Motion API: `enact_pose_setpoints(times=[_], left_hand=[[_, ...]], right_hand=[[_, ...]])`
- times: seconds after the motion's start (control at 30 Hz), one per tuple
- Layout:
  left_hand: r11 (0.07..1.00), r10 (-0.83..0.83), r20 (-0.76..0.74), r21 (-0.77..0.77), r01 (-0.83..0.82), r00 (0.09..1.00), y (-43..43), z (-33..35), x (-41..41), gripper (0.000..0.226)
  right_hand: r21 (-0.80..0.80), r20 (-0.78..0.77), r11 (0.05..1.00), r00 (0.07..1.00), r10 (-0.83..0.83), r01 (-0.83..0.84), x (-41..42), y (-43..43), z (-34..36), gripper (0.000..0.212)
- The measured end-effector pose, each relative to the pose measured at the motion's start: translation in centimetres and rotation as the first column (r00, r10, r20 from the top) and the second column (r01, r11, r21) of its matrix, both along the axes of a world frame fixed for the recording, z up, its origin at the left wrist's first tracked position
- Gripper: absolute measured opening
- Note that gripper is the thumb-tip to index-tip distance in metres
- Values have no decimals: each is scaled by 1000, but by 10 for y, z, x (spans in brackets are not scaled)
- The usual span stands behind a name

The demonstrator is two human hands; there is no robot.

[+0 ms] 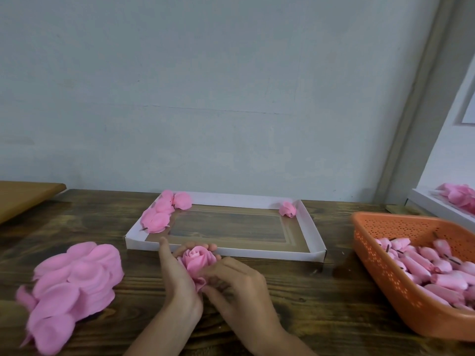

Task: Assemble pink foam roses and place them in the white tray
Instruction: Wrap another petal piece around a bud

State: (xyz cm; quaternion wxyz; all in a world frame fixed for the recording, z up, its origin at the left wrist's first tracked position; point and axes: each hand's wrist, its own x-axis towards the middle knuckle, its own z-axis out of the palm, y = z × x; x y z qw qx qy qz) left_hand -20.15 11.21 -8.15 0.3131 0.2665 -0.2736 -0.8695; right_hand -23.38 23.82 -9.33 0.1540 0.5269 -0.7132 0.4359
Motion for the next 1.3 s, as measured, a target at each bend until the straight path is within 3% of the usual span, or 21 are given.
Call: enact_pose_setpoints(times=[0.17, 0.3, 0.5, 0.67, 0.9, 1.03, 1.3], left_hand=[[999, 44, 29, -20, -44, 999, -2, 0, 0, 71], [1000, 13, 16, -10, -13, 1000, -1, 3, 2, 68], [996, -45, -22, -81, 43, 999, 6, 7, 2, 74], [992, -69, -36, -110, 65, 997, 4, 5, 2, 74], [987, -58, -82, -152, 45, 995, 4, 1, -1, 70], [983, -117, -92, -153, 102, 989, 1, 2, -5, 88], [966, -160, -49, -213, 147, 986, 8, 5, 0, 80]], right_hand=[[-27, 92, 1000, 996, 0, 2, -2, 0, -2, 23], [-71, 75, 996, 995, 61, -55, -3, 0, -4, 14], [-95, 78, 994, 995, 59, -52, -6, 0, -6, 26], [-80, 21, 997, 1000, -11, 12, -8, 0, -7, 23], [-132, 73, 990, 997, -33, 43, -10, -2, -7, 31], [-62, -61, 992, 991, -115, 112, -11, 1, 0, 39], [8, -106, 979, 974, -202, 204, -18, 8, 6, 26]])
